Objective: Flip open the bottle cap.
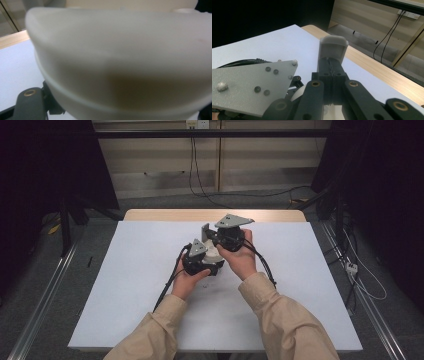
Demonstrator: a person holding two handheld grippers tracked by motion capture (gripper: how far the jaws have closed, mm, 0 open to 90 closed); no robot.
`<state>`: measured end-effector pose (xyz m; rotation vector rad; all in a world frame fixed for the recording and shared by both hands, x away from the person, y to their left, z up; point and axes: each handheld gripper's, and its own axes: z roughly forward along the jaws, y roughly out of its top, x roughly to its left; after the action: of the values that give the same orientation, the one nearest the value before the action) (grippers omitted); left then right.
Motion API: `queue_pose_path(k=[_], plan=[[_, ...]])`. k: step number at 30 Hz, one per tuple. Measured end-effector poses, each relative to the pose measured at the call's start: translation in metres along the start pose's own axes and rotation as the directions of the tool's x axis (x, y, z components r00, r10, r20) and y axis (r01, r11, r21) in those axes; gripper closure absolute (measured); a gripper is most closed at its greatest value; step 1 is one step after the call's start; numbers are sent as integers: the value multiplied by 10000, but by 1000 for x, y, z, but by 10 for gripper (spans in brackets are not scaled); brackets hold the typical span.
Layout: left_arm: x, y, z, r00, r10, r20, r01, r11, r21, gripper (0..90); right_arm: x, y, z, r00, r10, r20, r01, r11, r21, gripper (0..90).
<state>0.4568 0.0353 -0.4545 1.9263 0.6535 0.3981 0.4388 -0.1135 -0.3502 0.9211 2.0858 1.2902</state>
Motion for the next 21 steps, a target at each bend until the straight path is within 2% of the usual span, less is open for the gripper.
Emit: queue_pose_path(k=[21], plan=[[0,0,0,10000,44,21,-44,10000,-3,186,-1,-3,11,10000,-48,-45,48,10000,81,889]])
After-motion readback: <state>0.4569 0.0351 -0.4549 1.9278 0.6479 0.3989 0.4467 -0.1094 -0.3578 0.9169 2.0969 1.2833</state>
